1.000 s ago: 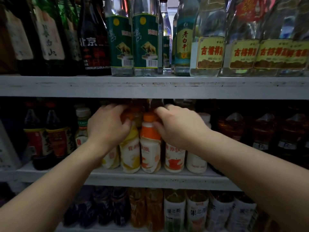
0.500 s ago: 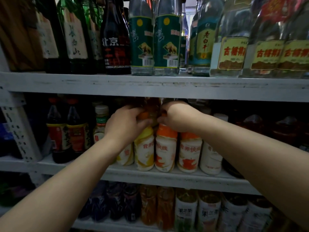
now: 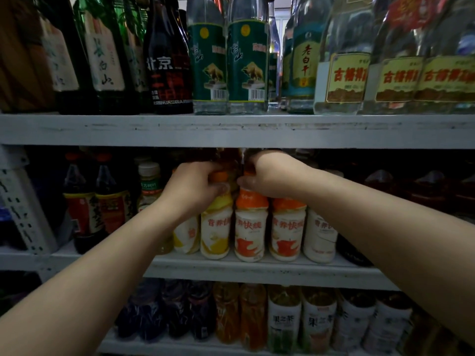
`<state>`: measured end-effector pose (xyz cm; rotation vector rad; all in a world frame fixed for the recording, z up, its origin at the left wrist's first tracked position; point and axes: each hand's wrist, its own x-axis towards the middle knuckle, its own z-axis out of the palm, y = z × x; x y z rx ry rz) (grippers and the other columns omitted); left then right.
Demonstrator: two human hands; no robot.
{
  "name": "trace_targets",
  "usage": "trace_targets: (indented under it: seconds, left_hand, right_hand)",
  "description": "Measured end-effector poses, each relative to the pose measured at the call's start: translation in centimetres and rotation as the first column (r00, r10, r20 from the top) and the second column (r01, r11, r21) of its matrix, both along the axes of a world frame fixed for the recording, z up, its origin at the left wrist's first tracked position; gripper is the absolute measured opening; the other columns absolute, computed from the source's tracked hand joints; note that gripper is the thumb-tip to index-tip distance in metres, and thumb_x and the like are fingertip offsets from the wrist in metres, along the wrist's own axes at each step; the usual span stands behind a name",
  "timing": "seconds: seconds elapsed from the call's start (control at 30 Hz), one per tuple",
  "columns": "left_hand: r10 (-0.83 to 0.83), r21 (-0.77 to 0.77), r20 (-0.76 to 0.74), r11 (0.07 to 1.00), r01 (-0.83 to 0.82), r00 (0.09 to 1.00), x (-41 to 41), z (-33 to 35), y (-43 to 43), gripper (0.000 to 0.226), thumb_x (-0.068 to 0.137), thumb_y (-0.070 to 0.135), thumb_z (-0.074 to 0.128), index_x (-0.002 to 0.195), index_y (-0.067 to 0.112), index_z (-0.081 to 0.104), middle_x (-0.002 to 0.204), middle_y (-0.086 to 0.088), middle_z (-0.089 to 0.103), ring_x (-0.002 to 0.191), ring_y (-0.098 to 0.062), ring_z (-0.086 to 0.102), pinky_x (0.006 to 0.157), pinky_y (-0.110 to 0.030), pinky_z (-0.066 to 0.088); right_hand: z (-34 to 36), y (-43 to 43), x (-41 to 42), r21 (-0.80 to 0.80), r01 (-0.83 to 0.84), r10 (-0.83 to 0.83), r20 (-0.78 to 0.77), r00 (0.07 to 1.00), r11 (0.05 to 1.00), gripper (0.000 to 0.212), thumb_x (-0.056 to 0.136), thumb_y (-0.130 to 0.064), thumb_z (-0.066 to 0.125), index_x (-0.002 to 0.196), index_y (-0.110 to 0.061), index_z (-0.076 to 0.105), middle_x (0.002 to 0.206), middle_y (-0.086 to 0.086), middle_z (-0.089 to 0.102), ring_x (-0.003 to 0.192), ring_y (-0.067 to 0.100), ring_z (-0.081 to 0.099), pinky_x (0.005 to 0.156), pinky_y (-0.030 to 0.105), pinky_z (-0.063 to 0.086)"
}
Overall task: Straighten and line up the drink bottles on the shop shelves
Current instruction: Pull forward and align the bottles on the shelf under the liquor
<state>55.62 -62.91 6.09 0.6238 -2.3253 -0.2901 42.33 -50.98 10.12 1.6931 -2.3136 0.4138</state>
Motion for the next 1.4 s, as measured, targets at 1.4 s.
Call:
trace_targets:
  seconds: [1.4]
  left_hand:
    - [-0.106, -0.006, 0.162, 0.994, 0.108, 0.981, -1.4, 0.6, 0.6, 0.085, 0.063, 0.059, 0.072, 0.139, 0.039, 0.039, 0.138, 0.005, 0.048, 0.124, -0.017, 0.046, 0.099, -0.034, 0.044]
  right_hand:
    - [-1.5, 3.9, -5.4, -0.084, 0.080, -0.063, 0.193, 0.979, 0.993, 0.026, 0.089, -0.037, 0.059, 0.111, -0.024, 0.061, 0.099, -0.001, 0.056, 0.078, 0.012, 0.051, 0.061, 0.024, 0.040]
